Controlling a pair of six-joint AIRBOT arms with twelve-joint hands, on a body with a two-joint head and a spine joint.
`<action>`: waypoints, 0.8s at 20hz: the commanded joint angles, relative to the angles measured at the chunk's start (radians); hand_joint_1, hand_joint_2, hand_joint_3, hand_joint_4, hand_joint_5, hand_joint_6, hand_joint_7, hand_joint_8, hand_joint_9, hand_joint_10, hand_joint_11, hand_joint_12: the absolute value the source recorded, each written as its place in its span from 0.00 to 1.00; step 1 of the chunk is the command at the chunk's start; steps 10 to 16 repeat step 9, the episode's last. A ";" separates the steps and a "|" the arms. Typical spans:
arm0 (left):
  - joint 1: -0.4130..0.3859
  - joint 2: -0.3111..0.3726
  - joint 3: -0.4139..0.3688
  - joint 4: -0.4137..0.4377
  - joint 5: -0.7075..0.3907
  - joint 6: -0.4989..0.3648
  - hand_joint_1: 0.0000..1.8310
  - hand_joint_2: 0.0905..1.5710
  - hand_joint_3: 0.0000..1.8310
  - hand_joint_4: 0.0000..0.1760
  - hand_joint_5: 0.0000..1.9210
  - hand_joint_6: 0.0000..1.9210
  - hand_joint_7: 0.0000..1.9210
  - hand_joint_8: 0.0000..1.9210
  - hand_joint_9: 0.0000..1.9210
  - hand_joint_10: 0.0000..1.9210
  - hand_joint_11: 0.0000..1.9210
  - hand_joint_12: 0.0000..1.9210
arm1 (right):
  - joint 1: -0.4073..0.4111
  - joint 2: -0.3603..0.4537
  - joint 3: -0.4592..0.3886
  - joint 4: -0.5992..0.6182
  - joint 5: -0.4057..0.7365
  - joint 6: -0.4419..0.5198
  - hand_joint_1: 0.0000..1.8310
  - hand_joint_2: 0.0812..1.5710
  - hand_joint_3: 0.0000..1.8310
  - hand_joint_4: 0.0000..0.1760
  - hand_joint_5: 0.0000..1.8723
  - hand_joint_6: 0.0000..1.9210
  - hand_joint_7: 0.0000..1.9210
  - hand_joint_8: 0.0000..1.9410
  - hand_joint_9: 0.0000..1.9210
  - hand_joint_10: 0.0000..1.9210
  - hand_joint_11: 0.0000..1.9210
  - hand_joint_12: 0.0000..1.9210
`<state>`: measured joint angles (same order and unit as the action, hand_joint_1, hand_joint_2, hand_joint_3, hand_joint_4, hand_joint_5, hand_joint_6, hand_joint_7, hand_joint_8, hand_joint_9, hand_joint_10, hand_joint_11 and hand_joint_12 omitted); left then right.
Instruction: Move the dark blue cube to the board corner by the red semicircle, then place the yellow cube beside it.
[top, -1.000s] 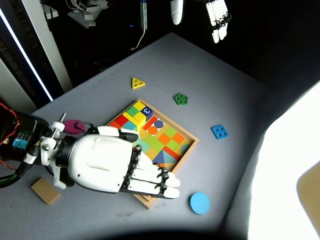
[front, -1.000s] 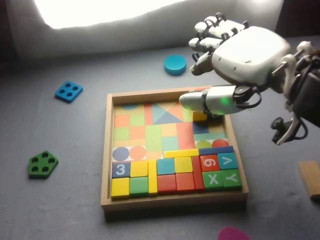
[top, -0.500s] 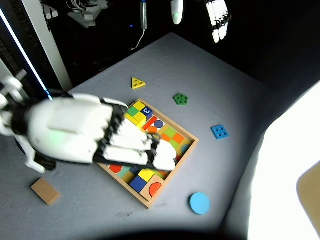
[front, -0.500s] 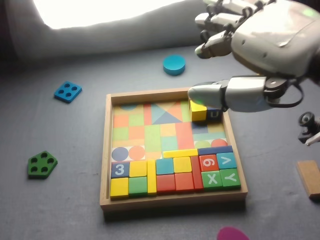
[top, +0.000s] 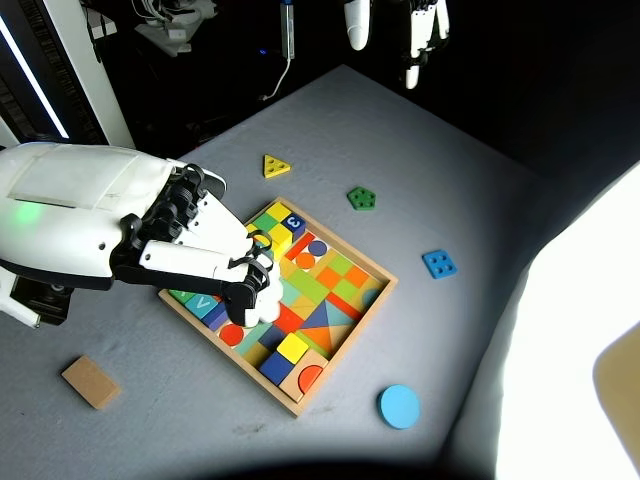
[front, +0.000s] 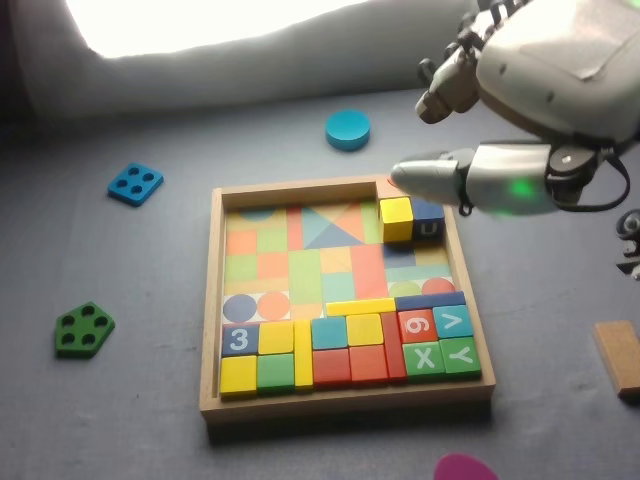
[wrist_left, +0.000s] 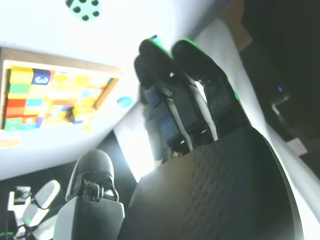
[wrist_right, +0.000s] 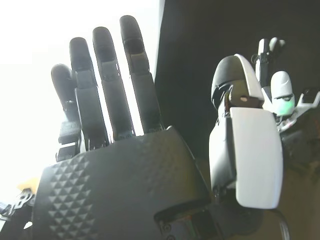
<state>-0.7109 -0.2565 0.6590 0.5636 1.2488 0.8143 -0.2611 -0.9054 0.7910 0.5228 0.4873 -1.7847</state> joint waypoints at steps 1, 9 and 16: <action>-0.015 0.000 -0.007 0.022 -0.085 0.000 0.00 0.81 0.00 0.00 0.41 0.36 0.50 0.56 0.41 0.80 0.28 0.96 | 0.013 0.005 -0.003 -0.025 0.106 0.007 0.07 0.73 0.00 0.00 0.52 0.19 0.51 0.37 0.38 0.74 0.22 1.00; -0.016 0.000 -0.004 0.033 -0.082 -0.002 0.00 0.83 0.00 0.00 0.34 0.73 0.49 0.71 0.48 0.86 0.34 0.99 | -0.010 -0.009 0.004 -0.059 0.100 0.056 0.00 0.75 0.00 0.00 0.48 0.59 0.53 0.65 0.42 0.91 0.28 1.00; -0.016 0.000 -0.004 0.033 -0.082 -0.002 0.00 0.83 0.00 0.00 0.34 0.73 0.49 0.71 0.48 0.86 0.34 0.99 | -0.010 -0.009 0.004 -0.059 0.100 0.056 0.00 0.75 0.00 0.00 0.48 0.59 0.53 0.65 0.42 0.91 0.28 1.00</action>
